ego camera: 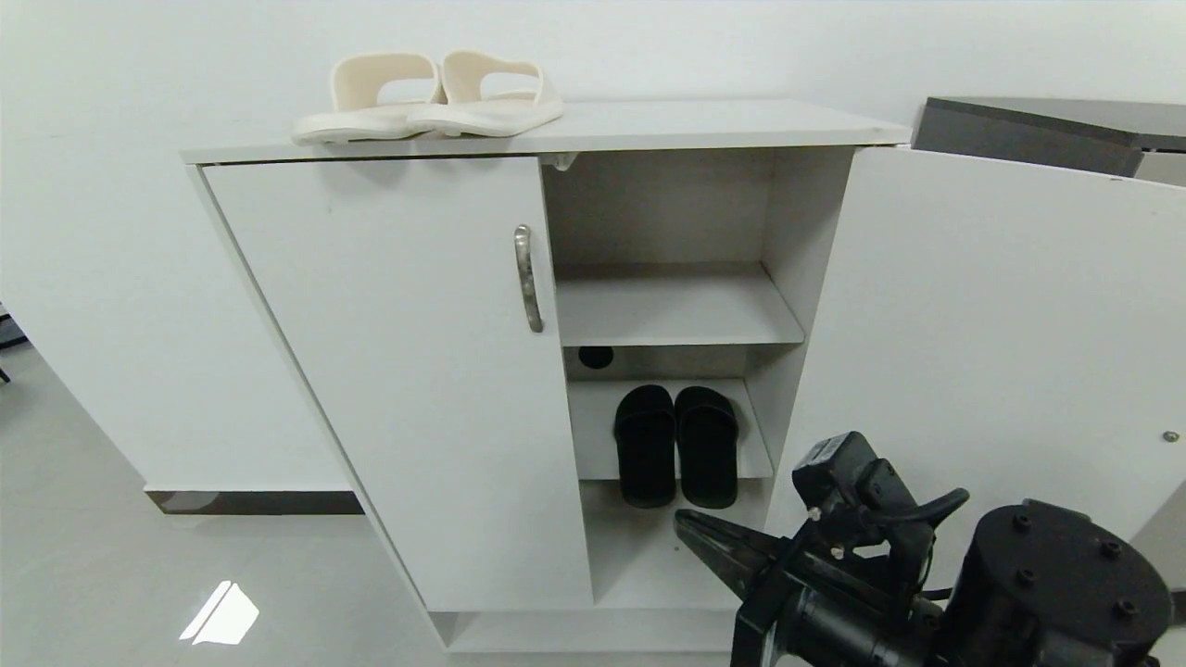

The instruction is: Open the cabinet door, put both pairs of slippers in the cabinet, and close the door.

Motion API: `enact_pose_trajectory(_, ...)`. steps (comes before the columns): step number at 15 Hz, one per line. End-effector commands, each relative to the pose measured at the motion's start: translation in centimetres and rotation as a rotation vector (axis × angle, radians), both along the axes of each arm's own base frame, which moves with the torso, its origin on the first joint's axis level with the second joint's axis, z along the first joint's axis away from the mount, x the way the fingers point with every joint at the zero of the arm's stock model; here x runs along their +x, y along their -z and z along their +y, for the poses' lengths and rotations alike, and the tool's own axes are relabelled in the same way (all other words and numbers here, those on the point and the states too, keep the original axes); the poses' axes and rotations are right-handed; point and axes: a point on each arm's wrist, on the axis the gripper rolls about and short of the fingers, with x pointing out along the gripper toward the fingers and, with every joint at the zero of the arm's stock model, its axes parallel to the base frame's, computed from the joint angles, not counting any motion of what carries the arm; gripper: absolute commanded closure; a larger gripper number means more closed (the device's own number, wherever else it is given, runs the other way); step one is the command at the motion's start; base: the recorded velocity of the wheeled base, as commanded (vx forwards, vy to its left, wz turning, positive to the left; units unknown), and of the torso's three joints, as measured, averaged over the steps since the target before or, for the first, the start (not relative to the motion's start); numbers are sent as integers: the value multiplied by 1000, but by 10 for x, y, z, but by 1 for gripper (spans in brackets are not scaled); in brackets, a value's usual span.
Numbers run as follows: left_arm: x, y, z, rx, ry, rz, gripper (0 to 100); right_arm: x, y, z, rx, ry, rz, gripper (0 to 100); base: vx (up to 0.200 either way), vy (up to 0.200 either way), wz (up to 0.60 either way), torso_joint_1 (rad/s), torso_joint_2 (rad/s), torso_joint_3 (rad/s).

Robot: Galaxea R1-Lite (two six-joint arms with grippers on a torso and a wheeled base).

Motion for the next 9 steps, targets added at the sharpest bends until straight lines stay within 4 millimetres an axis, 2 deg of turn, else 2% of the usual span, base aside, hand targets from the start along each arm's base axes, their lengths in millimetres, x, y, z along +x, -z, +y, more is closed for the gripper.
enact_pose_trajectory(1,0,0,0,-1,2,2,100,-2,3,-2,-8,-11,5,100,0,0,0,0,0,0)
enact_pose_trajectory(3,0,0,0,-1,2,0,100,-3,5,-3,-6,-28,7,100,0,0,0,0,0,0)
enact_pose_trajectory(9,0,0,0,-1,0,3,100,1,9,-16,27,-105,-7,100,0,200,0,6,2,5)
